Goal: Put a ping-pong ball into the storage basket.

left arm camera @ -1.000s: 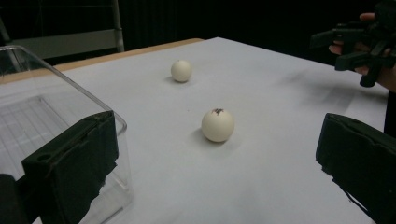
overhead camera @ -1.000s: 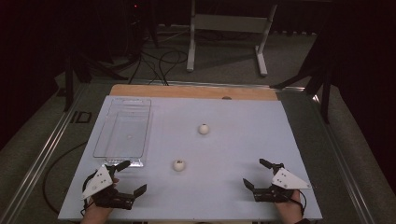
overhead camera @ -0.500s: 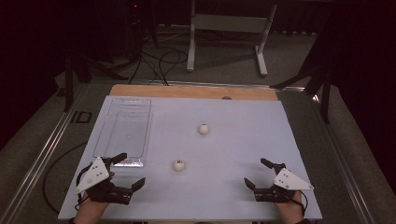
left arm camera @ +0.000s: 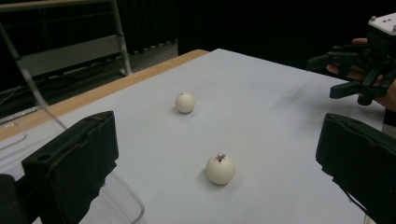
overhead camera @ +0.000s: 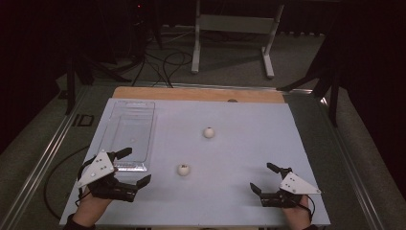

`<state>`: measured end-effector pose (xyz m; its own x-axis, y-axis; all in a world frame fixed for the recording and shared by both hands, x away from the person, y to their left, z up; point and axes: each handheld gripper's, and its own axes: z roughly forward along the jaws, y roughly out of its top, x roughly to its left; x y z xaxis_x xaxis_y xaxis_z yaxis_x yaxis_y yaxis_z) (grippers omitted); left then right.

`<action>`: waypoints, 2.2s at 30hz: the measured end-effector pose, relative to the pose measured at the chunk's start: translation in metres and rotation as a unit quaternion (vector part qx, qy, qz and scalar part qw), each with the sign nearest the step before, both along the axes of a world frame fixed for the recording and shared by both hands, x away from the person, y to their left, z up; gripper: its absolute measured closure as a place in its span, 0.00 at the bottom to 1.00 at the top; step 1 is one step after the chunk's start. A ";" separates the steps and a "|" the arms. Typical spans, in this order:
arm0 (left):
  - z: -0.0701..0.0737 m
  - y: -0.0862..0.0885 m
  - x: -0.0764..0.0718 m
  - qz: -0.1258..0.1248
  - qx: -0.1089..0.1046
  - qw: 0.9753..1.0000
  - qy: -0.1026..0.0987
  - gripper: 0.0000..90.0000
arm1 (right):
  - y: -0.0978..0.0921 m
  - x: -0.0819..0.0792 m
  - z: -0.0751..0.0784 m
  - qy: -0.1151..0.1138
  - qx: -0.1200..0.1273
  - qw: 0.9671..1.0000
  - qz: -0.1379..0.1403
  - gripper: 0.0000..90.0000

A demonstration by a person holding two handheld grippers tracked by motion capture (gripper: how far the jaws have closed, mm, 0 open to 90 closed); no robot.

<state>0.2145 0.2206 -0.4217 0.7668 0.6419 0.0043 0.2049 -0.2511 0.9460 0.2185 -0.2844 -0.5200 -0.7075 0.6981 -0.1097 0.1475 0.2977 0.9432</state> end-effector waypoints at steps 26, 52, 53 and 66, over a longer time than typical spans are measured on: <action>0.038 -0.052 0.033 -0.029 0.034 0.999 0.007 0.00 | 0.001 -0.001 0.001 0.000 0.004 1.000 0.003 0.10; 0.024 -0.095 0.053 -0.015 0.077 0.995 0.056 0.00 | 0.000 0.000 0.000 0.005 0.010 1.000 0.005 0.10; 0.022 -0.097 0.053 -0.018 0.079 0.995 0.060 0.00 | 0.000 0.000 0.000 0.005 0.010 1.000 0.005 0.10; -0.008 -0.112 0.064 -0.017 0.121 0.986 0.114 0.00 | 0.000 0.000 0.000 0.009 0.011 1.000 0.006 0.10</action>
<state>0.2790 0.1083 -0.4297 0.7861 0.6178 -0.0207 0.3929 -0.4735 0.7883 0.2181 -0.2849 -0.5201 -0.7168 0.6924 -0.0820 0.1605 0.2784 0.9470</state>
